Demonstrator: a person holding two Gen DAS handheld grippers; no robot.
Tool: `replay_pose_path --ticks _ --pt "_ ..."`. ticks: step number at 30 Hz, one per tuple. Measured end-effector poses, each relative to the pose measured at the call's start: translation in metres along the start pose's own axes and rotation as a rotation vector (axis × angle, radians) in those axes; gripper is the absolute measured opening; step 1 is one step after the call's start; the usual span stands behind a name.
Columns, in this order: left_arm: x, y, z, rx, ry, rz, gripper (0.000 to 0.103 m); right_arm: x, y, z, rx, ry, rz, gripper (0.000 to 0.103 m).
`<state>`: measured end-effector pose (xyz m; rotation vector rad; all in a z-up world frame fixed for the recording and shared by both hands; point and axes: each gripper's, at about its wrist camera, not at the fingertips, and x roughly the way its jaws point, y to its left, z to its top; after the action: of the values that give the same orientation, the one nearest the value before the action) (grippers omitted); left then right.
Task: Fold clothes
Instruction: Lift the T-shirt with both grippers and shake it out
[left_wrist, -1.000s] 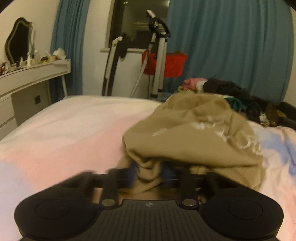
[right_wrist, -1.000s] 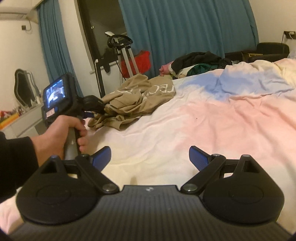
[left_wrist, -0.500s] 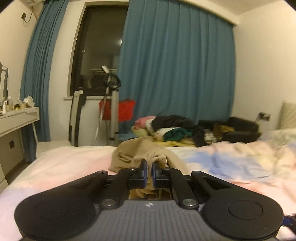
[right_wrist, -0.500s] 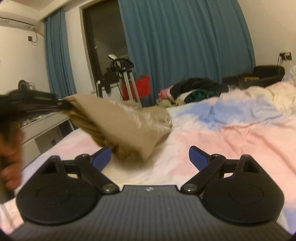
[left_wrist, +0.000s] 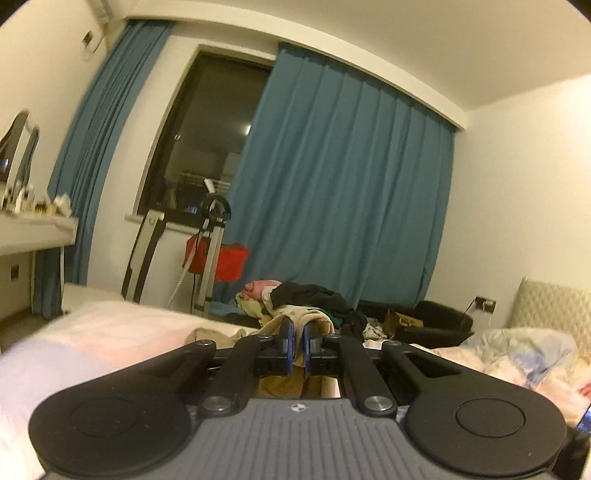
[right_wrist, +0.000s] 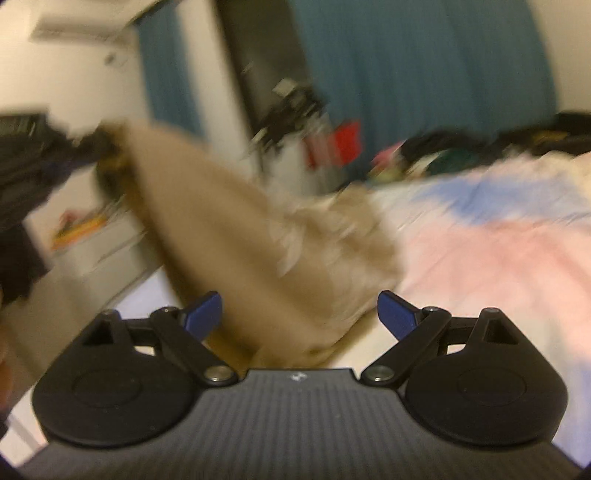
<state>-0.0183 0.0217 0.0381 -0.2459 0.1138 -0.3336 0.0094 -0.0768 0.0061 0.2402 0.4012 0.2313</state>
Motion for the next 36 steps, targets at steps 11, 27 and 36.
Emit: replay_pose_path --ticks 11,27,36 --pt "-0.043 0.07 -0.022 -0.112 -0.021 0.076 0.006 0.074 -0.02 -0.014 -0.083 0.115 -0.109 0.057" --pt "-0.062 0.074 0.015 -0.072 -0.063 0.112 0.006 -0.054 0.0 0.057 -0.127 -0.205 -0.024 0.007" --pt "-0.084 0.073 0.024 -0.058 -0.017 0.136 0.006 -0.075 0.005 0.063 -0.116 -0.11 0.031 0.007"
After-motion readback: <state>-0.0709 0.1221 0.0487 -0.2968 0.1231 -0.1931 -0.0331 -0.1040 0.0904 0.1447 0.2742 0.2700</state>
